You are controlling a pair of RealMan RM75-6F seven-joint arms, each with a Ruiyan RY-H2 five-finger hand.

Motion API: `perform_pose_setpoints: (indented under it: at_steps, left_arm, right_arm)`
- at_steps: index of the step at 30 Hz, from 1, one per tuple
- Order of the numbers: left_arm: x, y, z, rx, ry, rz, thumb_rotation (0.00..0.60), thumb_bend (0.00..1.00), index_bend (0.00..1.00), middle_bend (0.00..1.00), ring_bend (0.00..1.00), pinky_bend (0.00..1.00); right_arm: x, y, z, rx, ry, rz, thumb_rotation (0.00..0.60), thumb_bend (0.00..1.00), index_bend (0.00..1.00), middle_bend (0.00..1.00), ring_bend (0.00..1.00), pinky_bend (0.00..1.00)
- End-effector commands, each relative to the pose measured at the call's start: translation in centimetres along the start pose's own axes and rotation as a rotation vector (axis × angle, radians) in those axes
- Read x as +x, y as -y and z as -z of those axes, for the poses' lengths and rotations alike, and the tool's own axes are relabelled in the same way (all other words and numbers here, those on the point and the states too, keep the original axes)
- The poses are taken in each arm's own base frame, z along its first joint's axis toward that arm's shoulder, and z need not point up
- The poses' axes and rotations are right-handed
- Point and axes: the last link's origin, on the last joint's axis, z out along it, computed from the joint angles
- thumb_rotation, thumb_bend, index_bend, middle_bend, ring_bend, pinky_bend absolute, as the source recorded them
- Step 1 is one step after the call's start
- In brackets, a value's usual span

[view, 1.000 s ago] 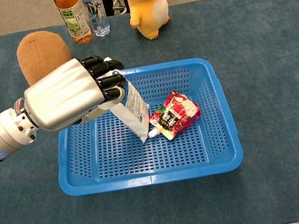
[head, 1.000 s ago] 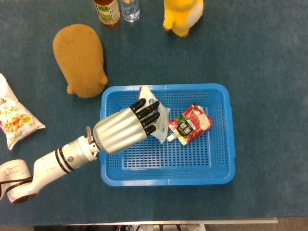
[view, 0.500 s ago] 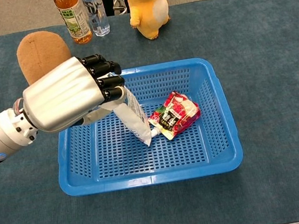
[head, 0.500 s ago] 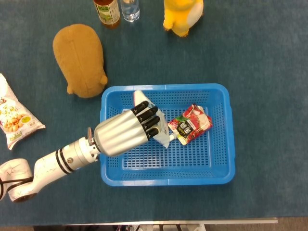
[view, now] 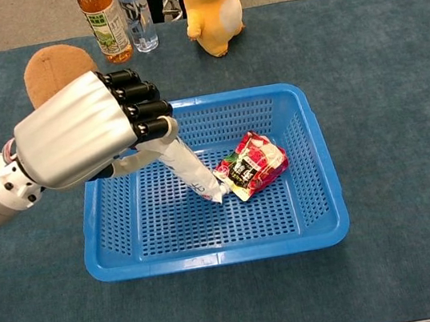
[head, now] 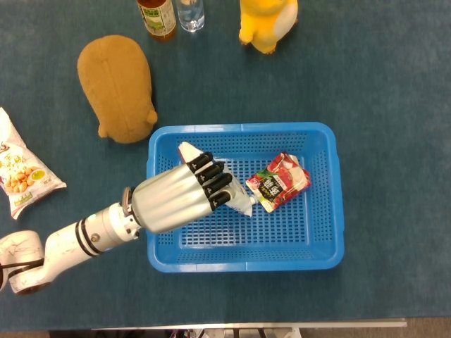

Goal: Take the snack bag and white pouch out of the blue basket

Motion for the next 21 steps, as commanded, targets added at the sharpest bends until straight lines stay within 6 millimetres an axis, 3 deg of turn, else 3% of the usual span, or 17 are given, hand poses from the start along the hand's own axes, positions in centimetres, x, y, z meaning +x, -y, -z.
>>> perform_pose_setpoints:
  at_steps: [1, 13, 21]
  left_arm:
    - [0.5, 0.4, 0.2, 0.002, -0.010, -0.023, 0.600, 0.40, 0.81, 0.71, 0.46, 0.50]
    - [4.8, 3.7, 3.1, 0.098, 0.018, -0.236, 0.600, 0.40, 0.83, 0.75, 0.47, 0.51]
    - [8.6, 5.4, 9.3, 0.292, 0.101, -0.416, 0.600, 0.40, 0.83, 0.76, 0.47, 0.52]
  right_arm:
    - [0.0, 0.0, 0.0, 0.001, 0.000, -0.001, 0.600, 0.08, 0.25, 0.32, 0.28, 0.46]
    - [-0.1, 0.3, -0.2, 0.010, 0.000, -0.004, 0.600, 0.08, 0.25, 0.32, 0.28, 0.46]
    - [-0.1, 0.6, -0.3, 0.017, 0.004, 0.002, 0.600, 0.08, 0.25, 0.32, 0.28, 0.46]
